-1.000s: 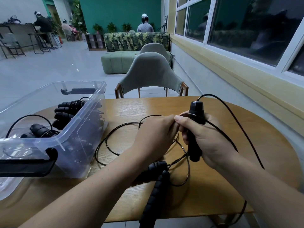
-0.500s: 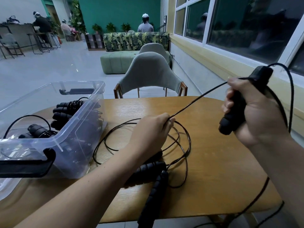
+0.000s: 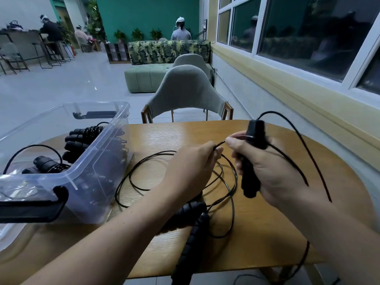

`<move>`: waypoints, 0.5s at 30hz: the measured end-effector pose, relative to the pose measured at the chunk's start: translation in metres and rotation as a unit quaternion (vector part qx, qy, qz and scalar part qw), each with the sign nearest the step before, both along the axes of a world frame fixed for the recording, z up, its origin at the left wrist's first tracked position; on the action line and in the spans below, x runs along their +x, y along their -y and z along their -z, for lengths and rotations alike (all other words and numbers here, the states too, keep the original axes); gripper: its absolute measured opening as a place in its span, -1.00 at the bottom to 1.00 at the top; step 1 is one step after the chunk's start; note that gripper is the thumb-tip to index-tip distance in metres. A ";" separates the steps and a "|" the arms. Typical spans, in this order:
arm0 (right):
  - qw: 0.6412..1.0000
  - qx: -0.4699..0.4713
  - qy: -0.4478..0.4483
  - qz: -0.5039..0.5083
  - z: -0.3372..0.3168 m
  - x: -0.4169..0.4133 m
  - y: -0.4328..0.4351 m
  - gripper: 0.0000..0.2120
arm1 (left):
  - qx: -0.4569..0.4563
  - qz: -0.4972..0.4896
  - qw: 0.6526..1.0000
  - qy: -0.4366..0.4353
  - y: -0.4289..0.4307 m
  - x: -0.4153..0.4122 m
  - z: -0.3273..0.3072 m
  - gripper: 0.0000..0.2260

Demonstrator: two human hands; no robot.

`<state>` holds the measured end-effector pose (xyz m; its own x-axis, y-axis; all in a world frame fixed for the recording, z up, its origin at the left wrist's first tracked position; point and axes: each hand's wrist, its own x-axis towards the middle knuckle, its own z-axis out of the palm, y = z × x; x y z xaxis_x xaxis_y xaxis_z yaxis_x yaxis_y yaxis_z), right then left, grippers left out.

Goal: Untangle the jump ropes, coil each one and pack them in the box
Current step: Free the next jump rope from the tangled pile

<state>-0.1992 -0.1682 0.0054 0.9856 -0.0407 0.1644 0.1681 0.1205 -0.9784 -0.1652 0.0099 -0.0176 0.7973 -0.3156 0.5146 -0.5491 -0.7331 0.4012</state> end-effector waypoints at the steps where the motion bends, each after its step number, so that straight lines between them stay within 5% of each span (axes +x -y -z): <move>1: 1.000 -0.004 0.000 -0.006 0.002 0.000 -0.004 -0.76 | 0.006 0.001 1.000 0.001 0.000 -0.001 -0.001 -0.67; 15: 0.998 0.037 0.044 0.026 -0.023 -0.004 0.006 -0.95 | -0.001 -0.004 1.000 0.012 -0.004 0.005 0.005 -0.67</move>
<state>-0.2032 -0.1738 0.0284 0.9635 -0.1062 0.2456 0.2617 0.1817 -0.9479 -0.1597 0.0142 -0.0227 0.7872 -0.3081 0.5342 -0.5528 -0.7366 0.3897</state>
